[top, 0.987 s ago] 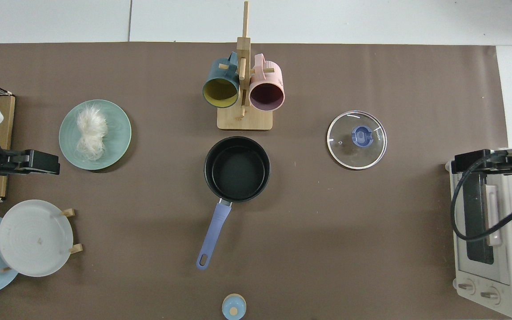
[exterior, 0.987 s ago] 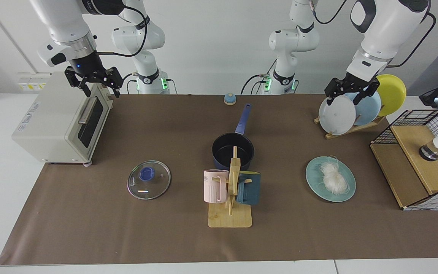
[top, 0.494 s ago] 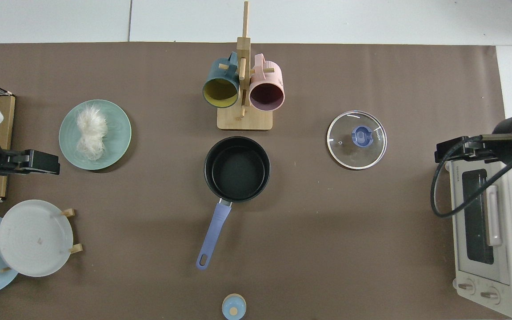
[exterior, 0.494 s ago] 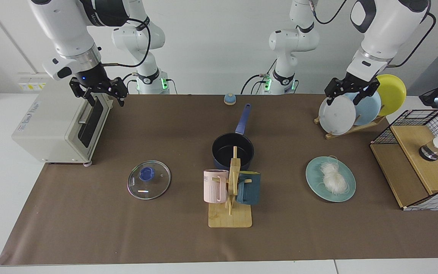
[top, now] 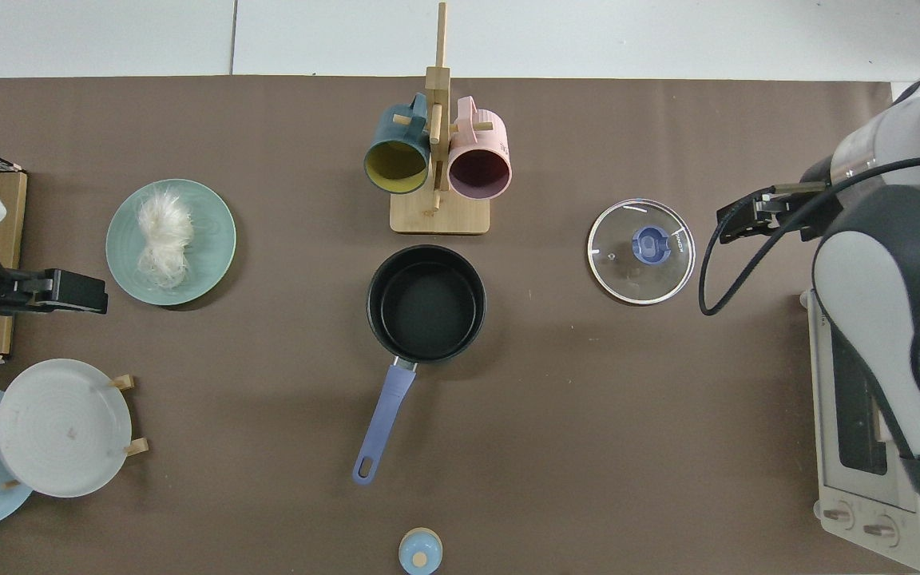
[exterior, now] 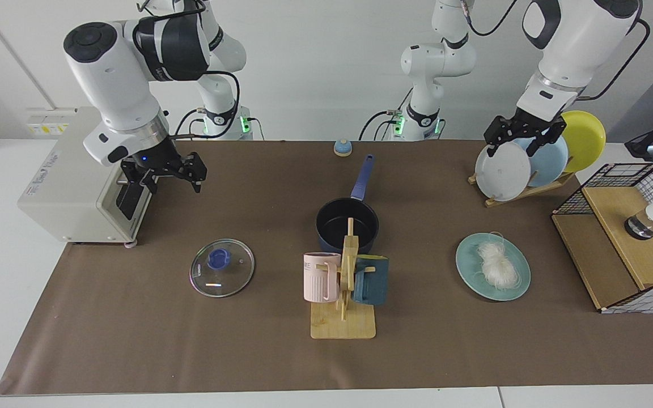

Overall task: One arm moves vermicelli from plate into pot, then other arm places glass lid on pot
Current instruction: 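Reach the right gripper to the glass lid and grasp its knob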

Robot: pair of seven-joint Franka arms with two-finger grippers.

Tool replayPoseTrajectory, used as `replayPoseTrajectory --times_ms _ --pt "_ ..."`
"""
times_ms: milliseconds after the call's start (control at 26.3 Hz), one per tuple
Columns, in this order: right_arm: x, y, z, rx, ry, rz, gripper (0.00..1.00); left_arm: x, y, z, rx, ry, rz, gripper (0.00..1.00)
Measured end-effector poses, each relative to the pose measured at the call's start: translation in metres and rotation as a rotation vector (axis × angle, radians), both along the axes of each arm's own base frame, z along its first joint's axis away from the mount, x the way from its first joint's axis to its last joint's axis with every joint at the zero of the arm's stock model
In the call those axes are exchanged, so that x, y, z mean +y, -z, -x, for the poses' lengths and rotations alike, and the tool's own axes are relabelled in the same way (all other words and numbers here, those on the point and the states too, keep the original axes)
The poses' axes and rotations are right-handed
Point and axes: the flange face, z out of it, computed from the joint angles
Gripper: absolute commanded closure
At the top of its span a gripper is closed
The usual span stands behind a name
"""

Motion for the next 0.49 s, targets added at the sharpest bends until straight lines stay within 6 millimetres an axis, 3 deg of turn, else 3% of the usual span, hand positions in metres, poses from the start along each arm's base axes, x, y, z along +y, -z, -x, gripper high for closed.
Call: replayPoseTrajectory --times_ms 494 --pt "0.034 0.065 -0.049 -0.026 -0.044 -0.001 0.00 0.000 0.000 0.000 0.000 0.000 0.000 0.00"
